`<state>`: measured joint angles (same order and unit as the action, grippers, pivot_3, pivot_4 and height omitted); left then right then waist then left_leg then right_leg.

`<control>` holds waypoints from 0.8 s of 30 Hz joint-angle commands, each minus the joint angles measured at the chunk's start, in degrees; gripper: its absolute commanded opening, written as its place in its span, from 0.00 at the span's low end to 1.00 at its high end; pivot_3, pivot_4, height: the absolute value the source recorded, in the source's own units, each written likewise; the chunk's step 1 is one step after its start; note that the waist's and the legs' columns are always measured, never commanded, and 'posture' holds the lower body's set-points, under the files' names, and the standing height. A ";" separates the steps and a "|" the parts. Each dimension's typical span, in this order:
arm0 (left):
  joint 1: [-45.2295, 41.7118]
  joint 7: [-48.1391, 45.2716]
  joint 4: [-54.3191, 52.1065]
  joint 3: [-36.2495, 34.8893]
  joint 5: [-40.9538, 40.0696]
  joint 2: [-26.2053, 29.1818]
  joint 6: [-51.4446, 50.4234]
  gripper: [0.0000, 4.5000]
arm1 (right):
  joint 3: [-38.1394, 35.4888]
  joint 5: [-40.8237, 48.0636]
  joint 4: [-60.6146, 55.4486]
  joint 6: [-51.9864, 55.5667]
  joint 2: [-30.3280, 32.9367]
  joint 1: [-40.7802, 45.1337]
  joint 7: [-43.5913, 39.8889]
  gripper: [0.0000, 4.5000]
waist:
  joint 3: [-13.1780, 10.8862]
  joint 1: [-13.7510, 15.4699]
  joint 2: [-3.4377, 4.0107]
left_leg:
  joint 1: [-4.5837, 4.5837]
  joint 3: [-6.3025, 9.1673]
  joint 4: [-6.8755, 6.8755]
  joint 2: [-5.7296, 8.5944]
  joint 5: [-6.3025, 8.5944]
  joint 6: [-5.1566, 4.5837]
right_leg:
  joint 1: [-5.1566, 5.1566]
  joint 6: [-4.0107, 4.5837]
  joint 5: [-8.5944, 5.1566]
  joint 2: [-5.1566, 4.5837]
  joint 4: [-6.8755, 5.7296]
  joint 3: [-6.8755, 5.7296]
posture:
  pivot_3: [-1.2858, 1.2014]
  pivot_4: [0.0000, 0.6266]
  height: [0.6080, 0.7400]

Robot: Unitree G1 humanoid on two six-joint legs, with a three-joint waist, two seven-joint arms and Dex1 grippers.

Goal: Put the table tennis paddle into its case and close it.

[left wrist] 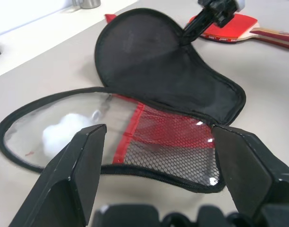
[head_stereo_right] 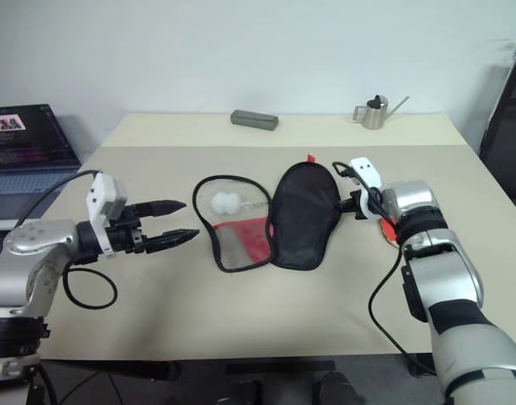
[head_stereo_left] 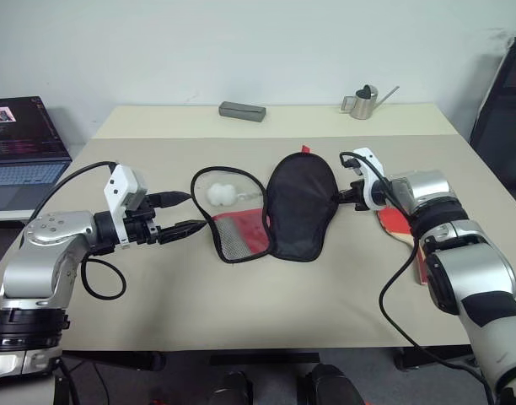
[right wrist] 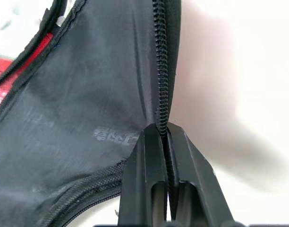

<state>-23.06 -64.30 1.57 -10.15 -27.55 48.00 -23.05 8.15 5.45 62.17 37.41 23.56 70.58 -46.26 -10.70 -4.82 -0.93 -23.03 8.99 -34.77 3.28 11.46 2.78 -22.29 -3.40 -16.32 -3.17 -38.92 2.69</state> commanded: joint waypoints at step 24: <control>-2.27 0.74 -1.21 0.51 0.31 -0.58 1.19 0.87 | -5.76 -6.94 10.29 -18.77 -3.73 8.88 7.92 0.57 | -0.01 -0.03 0.02 | 0.00 0.04 0.01 0.00 0.00 0.02 | -0.01 0.03 -0.01 0.00 -0.02 0.01 | 0.52 0.24 1.00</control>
<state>-23.76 -63.61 0.97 -9.26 -26.90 47.62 -23.05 4.76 -3.08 73.06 19.43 19.05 76.42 -39.35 -10.71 -4.85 -0.91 -23.03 9.03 -34.76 3.28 11.45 2.80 -22.30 -3.37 -16.33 -3.17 -38.94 2.70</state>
